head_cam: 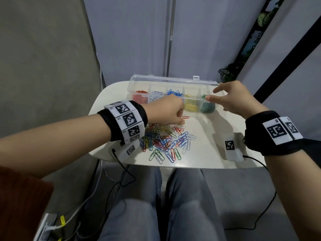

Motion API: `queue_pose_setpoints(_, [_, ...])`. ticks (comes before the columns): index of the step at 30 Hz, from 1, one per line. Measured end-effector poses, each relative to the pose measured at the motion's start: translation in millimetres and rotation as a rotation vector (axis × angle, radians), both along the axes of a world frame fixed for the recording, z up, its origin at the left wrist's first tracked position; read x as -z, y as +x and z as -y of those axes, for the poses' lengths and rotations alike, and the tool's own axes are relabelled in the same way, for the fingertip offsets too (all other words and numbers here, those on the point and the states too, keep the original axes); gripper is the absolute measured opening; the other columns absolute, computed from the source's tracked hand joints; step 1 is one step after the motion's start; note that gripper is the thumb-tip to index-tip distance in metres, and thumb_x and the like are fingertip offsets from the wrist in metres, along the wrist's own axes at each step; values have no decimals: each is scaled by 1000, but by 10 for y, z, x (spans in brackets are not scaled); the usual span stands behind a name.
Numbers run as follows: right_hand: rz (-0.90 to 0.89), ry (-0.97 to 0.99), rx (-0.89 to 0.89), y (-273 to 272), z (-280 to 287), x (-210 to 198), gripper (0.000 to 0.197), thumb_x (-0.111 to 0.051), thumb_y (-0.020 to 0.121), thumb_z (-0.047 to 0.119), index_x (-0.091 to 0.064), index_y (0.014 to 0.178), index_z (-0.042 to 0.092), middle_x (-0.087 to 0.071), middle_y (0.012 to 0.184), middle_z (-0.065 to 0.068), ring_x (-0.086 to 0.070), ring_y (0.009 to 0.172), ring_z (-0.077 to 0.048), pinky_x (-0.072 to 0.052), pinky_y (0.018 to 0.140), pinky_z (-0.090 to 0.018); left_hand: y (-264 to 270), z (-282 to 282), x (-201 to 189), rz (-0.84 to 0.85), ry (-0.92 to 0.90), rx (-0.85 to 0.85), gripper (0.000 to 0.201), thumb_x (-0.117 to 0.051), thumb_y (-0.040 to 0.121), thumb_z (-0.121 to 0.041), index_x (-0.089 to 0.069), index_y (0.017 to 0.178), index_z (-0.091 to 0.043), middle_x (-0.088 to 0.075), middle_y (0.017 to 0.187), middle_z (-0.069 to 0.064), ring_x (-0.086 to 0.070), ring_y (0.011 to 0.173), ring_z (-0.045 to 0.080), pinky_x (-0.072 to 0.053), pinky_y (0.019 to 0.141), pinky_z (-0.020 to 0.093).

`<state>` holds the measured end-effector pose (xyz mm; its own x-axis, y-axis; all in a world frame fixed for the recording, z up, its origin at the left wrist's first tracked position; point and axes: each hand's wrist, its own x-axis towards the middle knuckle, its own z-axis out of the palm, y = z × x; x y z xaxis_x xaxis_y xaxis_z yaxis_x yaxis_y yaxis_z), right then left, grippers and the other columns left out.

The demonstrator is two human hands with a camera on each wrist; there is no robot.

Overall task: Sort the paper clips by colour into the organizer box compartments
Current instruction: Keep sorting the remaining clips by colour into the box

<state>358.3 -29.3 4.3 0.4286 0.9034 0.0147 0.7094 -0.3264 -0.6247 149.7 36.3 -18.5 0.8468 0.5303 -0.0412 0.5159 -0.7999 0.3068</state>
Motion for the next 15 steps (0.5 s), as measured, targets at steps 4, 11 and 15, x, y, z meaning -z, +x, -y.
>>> queue_pose_setpoints(4, [-1, -4, -3, 3, 5, -3, 50, -79, 72, 49, -66, 107, 15, -50, 140, -6, -60, 106, -25, -54, 89, -48, 91, 16, 28, -44, -30, 43, 7, -67, 86, -11, -71, 89, -6, -65, 81, -1, -51, 71, 8, -33, 56, 14])
queue_pose_setpoints(11, [-5, 2, -14, 6, 8, 0, 50, -79, 74, 46, -66, 108, 12, -50, 141, -7, -62, 102, -25, -55, 86, -46, 40, -30, 10, -65, -101, 69, 2, -67, 83, -8, -69, 82, -8, -57, 66, -13, -49, 60, -2, -35, 53, 9])
queue_pose_setpoints(15, [1, 6, -16, 11, 9, 3, 48, -79, 74, 46, -66, 106, 13, -49, 142, -6, -59, 110, -23, -53, 90, -48, -82, -97, -110, 46, -213, 39, 4, -74, 79, -10, -71, 81, -9, -61, 66, -12, -53, 57, -4, -39, 56, 8])
